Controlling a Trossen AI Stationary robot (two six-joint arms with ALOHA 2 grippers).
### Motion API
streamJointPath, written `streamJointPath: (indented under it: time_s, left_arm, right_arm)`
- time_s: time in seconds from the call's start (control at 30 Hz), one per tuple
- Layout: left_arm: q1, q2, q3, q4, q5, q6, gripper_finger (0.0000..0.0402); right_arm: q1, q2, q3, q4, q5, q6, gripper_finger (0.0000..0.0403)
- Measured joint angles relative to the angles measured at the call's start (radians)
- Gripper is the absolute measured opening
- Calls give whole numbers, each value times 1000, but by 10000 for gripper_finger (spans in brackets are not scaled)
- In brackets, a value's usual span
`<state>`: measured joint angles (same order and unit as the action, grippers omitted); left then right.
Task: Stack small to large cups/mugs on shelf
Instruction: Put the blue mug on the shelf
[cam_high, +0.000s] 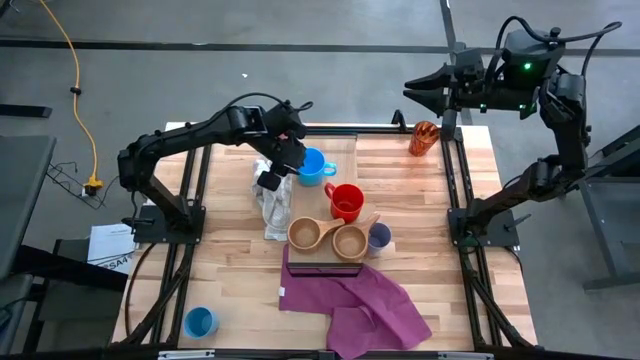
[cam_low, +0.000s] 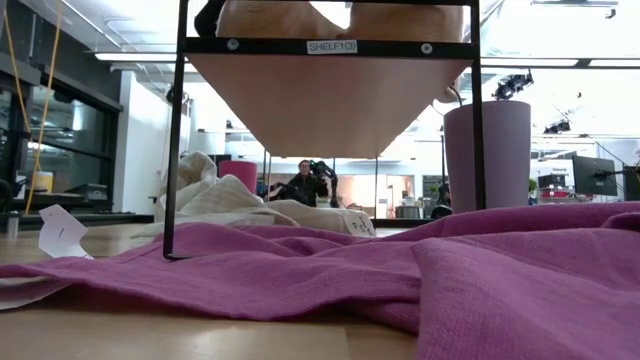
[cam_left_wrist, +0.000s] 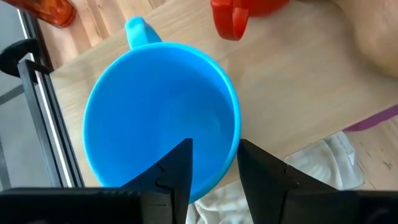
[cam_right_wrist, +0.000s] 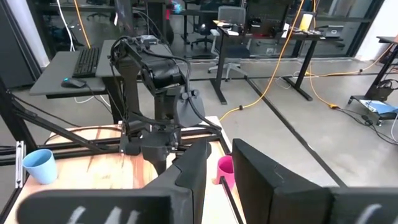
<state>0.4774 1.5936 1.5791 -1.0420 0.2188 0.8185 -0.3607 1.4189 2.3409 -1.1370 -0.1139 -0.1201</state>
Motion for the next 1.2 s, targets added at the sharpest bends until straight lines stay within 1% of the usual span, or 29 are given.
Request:
streamJointPath:
  time_s: [0.23, 0.33, 0.43, 0.63, 0.67, 0.87, 1.0, 1.13, 1.2]
  left_arm:
    - [0, 0, 0, 0, -3, 5, 115]
    - [0, 0, 0, -1, -3, 9, 105]
    - [0, 0, 0, -2, -3, 15, 80]
    - [0, 0, 0, -11, 6, 25, 13]
    - [0, 0, 0, -10, 6, 27, 8]
    - [0, 0, 0, -33, 10, 29, 15]
    - [0, -11, 2, -116, 10, 73, 5]
    - [0, -36, 2, -176, 4, 96, 11]
    - [0, -54, 0, -190, 5, 97, 8]
  right_arm:
    - [0, 0, 0, 0, 0, 0, 69]
    - [0, 0, 0, 0, 0, 0, 69]
    - [0, 0, 0, 0, 0, 1, 69]
    - [0, 0, 0, 0, 0, 8, 69]
    - [0, 0, 0, 0, 0, 8, 69]
    - [0, 0, 0, -3, 0, 8, 69]
    - [0, 0, 0, -12, 0, 9, 69]
    - [0, 0, 0, -31, 16, 10, 69]
    - [0, 0, 0, -38, 33, 11, 69]
